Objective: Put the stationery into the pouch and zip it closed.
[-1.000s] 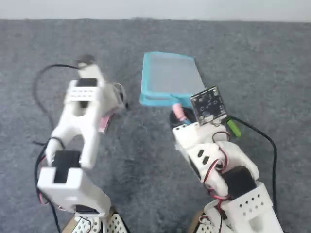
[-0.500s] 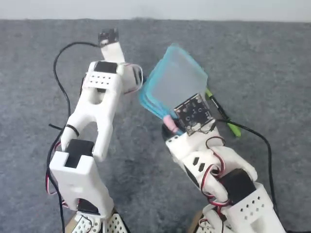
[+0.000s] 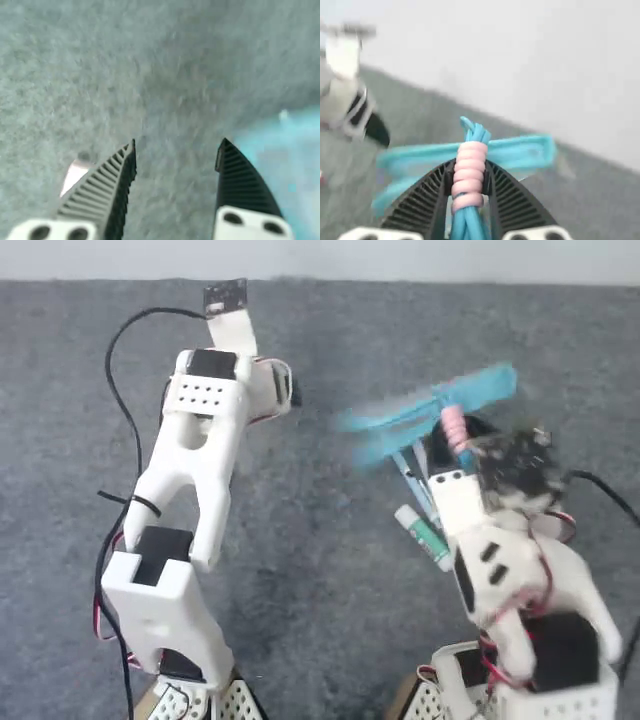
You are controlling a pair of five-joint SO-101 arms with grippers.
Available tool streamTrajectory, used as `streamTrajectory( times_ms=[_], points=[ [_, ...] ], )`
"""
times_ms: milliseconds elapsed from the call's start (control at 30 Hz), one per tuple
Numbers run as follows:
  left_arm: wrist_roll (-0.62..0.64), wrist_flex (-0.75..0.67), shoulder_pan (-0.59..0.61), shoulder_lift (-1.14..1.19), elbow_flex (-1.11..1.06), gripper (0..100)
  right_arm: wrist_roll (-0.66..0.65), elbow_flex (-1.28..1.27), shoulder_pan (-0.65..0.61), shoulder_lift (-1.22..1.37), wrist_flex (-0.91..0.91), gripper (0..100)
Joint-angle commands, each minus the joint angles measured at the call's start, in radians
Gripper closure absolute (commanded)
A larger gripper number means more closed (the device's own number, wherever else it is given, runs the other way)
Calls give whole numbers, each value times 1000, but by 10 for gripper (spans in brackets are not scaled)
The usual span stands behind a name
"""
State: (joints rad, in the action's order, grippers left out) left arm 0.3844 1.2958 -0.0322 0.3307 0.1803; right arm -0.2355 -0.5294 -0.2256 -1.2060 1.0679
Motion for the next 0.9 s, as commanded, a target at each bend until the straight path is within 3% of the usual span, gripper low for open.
streamTrajectory(
  times_ms=[0,167,367,600,733,867],
  points=[
    [-176,109,9,-35,51,753,-5,137,5,21,-22,992],
    [-273,95,57,-172,-39,753,0,196,24,143,-31,992],
    [-387,-66,61,-448,-440,754,48,456,12,309,25,992],
    [-434,-341,141,-873,-923,752,54,594,-188,492,243,992],
    [-417,-361,219,-1105,-1052,746,38,603,-246,572,237,992],
    [-460,-334,218,-1364,-1165,690,77,626,-246,641,168,992]
  ],
)
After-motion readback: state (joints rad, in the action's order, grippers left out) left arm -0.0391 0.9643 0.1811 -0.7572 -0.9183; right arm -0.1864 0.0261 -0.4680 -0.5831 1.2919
